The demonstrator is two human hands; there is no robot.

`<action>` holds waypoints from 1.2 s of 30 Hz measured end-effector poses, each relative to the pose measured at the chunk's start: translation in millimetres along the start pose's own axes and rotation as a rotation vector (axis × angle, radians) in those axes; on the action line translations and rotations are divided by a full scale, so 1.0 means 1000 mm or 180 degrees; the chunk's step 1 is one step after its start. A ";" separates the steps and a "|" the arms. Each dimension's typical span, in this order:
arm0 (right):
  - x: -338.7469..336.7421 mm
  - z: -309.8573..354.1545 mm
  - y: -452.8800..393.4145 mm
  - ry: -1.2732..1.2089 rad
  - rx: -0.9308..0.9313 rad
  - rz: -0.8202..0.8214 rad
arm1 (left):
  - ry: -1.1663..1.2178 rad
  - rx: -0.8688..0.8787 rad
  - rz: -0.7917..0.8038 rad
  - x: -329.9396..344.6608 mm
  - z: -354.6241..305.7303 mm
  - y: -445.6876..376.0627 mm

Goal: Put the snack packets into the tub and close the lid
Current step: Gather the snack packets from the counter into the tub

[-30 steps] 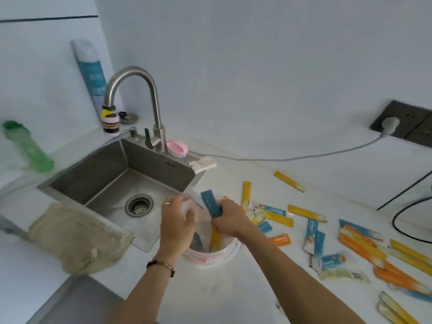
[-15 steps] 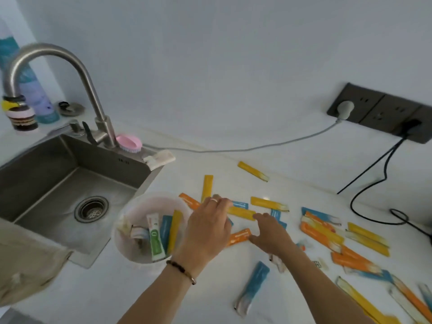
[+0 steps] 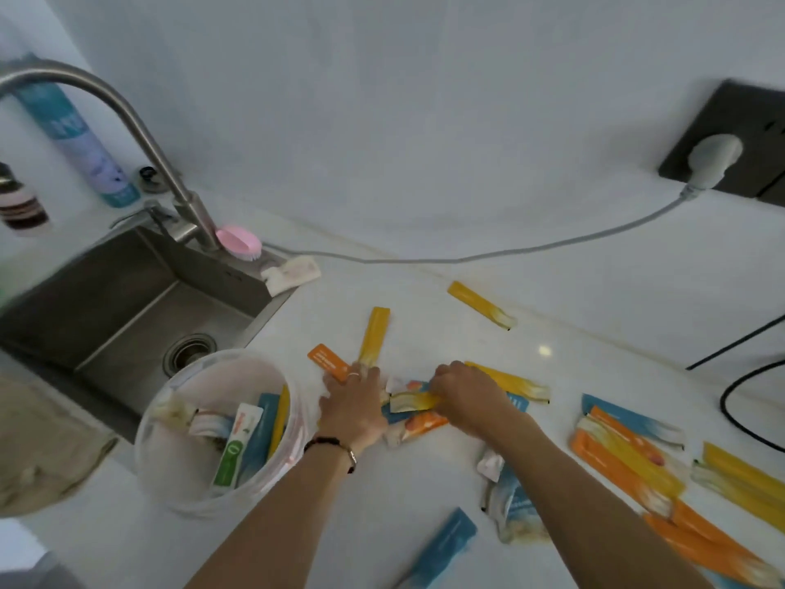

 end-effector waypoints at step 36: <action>-0.141 0.150 0.005 -0.1026 0.0123 -0.0328 | 0.4665 0.0438 -0.1258 -0.122 0.107 0.094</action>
Point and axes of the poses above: each hand's wrist, its own y-axis away from the middle knuckle, its own x-axis out of the palm, z = x × y, the point moved 1 cm from there along -y, towards the middle knuckle, and after that the axes turned 10 degrees about -x, right-handed, at the moved point
